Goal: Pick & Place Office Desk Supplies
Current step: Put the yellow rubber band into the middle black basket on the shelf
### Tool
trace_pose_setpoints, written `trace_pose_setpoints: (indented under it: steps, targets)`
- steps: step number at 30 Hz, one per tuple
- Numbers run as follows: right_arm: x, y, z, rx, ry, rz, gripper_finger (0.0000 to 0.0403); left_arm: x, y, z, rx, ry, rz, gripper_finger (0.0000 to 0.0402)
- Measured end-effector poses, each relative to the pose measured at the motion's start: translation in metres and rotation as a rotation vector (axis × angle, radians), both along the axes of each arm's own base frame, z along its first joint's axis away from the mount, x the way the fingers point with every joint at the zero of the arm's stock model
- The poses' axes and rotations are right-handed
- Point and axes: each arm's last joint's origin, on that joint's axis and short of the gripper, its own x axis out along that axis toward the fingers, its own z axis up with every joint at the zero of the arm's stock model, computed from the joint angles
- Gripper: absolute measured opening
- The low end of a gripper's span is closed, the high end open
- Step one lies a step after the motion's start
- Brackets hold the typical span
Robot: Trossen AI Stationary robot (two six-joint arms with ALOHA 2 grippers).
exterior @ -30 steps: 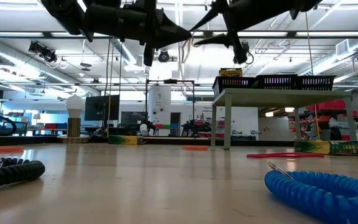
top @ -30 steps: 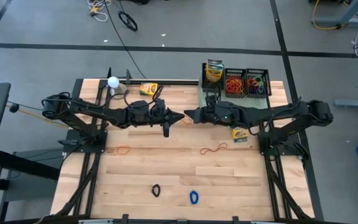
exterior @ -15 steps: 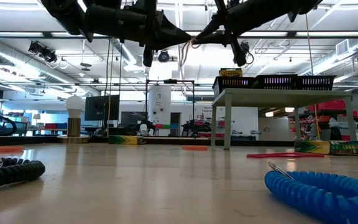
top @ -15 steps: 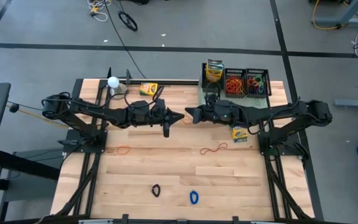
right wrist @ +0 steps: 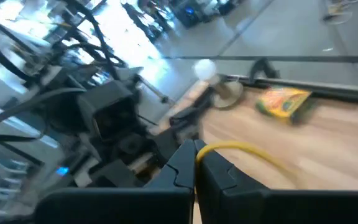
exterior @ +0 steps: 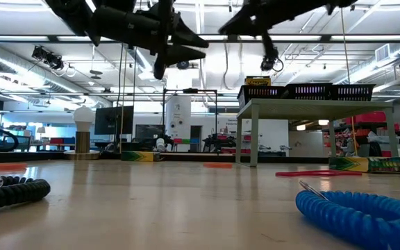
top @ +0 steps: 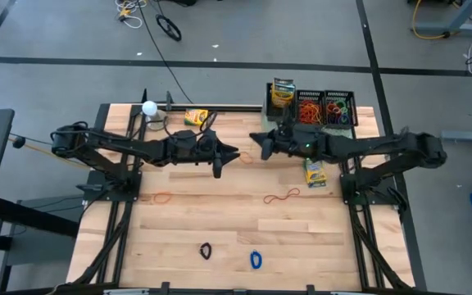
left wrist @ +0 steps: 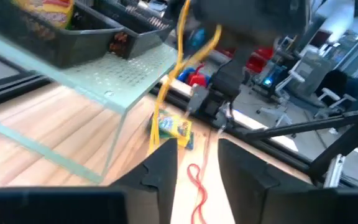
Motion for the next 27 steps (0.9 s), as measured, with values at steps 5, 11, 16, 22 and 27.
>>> trace_pose_setpoints:
  steps: [5,11,16,22,27]
  targets:
    - [-0.021,-0.012,0.033,-0.085,0.084,-0.025,0.0004,-0.006,0.005,0.006,0.018,0.006,0.015,0.0152]
    - [-0.056,-0.032,0.077,-0.167,0.225,-0.095,0.0003,-0.007,0.002,0.007,0.019,0.013,-0.06,0.013]
    - [-0.084,-0.056,0.103,-0.219,0.343,-0.19,0.0003,-0.007,0.002,0.006,-0.029,0.014,-0.061,0.0086]
    - [-0.11,-0.09,0.099,-0.212,0.508,-0.322,0.0003,-0.007,0.001,0.006,-0.026,0.006,-0.071,0.0013]
    - [-0.119,-0.119,0.079,-0.154,0.653,-0.384,0.0003,-0.007,0.001,0.006,-0.029,0.005,-0.089,0.001]
